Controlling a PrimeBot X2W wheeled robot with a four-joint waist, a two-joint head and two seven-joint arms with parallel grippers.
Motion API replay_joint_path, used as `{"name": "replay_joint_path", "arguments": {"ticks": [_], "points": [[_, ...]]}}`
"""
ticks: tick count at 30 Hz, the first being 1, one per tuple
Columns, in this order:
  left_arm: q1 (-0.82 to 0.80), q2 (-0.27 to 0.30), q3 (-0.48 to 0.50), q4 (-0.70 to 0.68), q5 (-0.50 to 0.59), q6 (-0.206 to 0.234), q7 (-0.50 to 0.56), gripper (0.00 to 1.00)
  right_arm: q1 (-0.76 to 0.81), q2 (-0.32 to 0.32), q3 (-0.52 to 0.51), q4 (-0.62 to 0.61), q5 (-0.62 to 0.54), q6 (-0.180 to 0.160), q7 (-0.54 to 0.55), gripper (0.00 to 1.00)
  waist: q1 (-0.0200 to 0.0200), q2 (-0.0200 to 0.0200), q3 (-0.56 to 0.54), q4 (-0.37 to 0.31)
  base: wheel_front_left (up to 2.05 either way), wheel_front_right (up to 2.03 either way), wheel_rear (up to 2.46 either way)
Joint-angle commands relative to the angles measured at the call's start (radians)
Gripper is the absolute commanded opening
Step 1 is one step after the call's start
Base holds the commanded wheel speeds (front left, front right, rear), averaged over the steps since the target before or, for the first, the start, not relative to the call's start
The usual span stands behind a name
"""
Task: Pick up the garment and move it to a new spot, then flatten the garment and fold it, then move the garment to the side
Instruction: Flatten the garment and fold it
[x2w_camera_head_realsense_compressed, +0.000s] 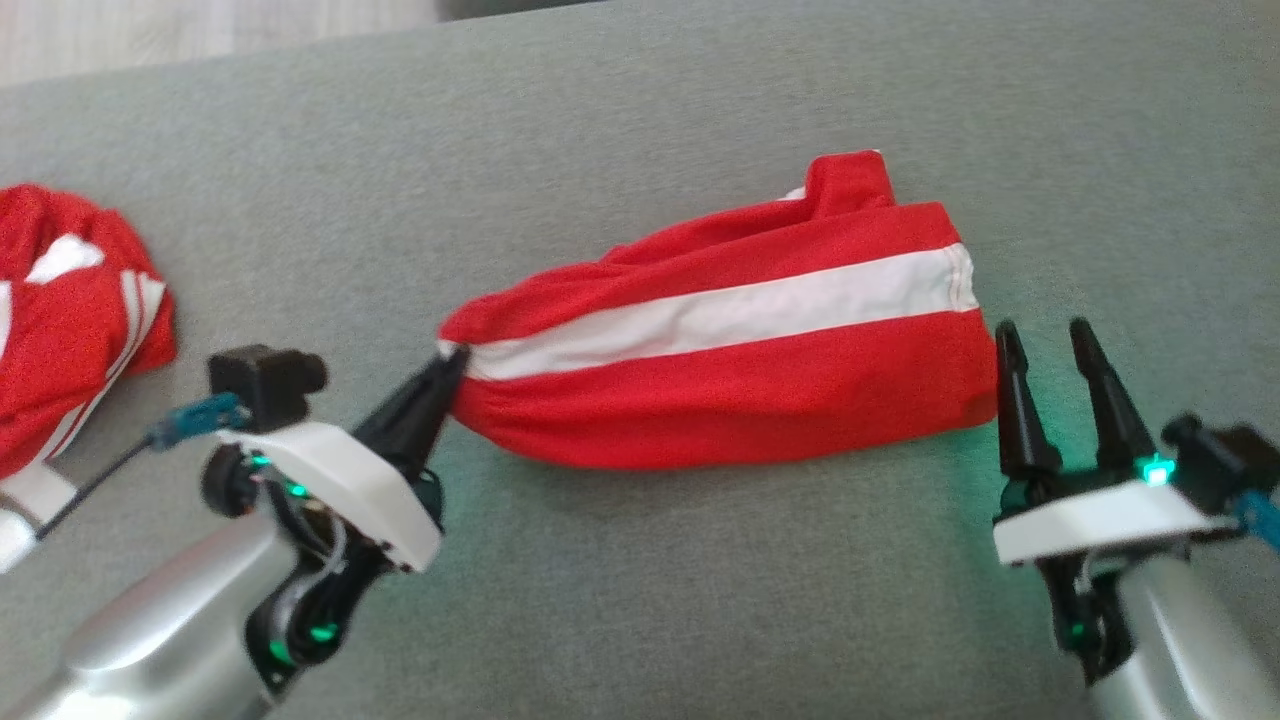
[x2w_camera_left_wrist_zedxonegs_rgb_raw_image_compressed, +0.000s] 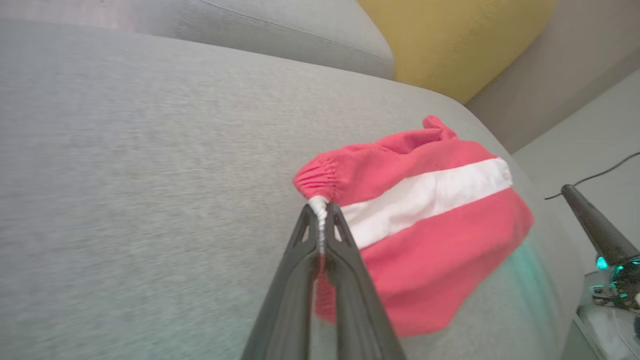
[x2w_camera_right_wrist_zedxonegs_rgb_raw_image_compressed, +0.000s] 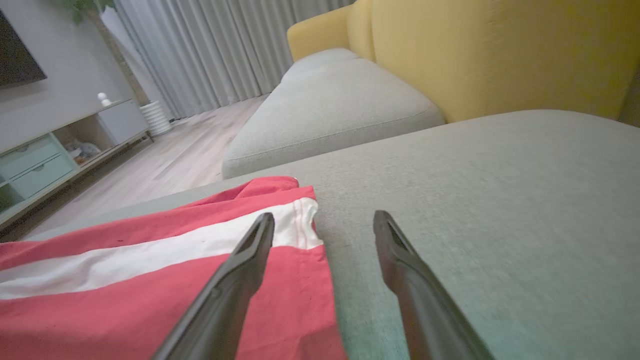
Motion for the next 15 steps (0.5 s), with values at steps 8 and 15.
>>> {"name": "replay_joint_path", "arguments": {"ticks": [8, 15], "points": [[-0.030, 0.048, 0.084, 0.026, 0.025, -0.013, -0.077, 0.00, -0.154, -0.167, 0.262, 0.106, 0.203, 0.008, 0.001, 1.00, -0.0001, 0.0000, 0.024, 0.049, 0.00, 0.00, 0.00], [-0.045, 0.030, 0.081, 0.037, 0.049, -0.032, -0.105, 0.00, -0.244, -0.200, 0.375, 0.161, 0.248, 0.008, -0.002, 1.00, -0.0001, 0.0000, 0.029, 0.066, 0.00, 0.00, 0.00]]}}
